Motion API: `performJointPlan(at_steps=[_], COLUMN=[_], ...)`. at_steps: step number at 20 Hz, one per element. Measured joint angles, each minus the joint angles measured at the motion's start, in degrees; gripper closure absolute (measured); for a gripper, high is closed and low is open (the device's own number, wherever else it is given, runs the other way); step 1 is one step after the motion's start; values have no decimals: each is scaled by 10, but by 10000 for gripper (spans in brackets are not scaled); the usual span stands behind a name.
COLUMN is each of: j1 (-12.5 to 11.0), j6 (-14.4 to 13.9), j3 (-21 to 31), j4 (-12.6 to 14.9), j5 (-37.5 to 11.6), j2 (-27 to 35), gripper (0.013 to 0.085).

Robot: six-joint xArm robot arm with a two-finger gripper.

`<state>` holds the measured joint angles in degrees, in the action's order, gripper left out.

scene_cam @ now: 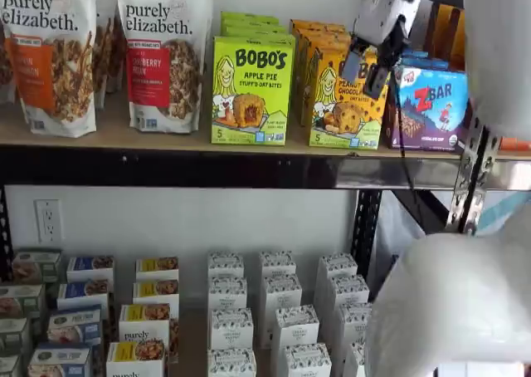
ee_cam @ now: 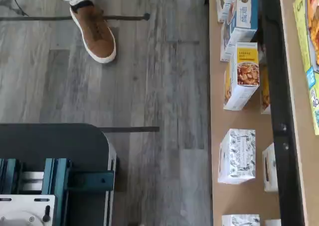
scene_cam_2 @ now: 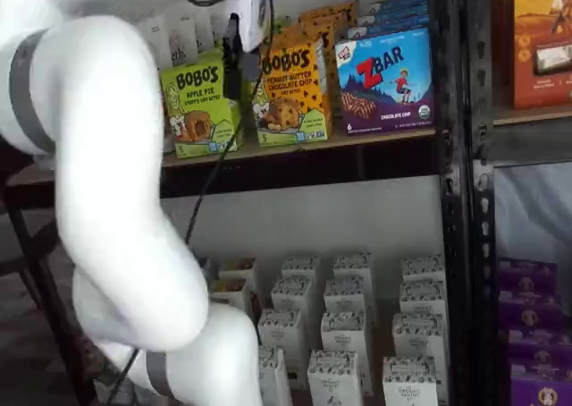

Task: Pick up the orange box on the top shelf, the fifth box from the left

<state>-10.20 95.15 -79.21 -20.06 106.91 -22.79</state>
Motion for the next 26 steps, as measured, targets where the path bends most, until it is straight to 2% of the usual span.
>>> performJointPlan(at_steps=[8,10,14,19,22,26], j1=[11,4,-17,-34,-45,-57], j6=[-9,-7,2,12,19,31], j3=[11,15,39,49,45,30], j4=[-2,-21,-71,-102,-113,-111], j5=[-6,-10,-49,-79,-94,-99], j2=[-7,-10,-27,-33,-28,-12], gripper=[130,130,130,130,130,130])
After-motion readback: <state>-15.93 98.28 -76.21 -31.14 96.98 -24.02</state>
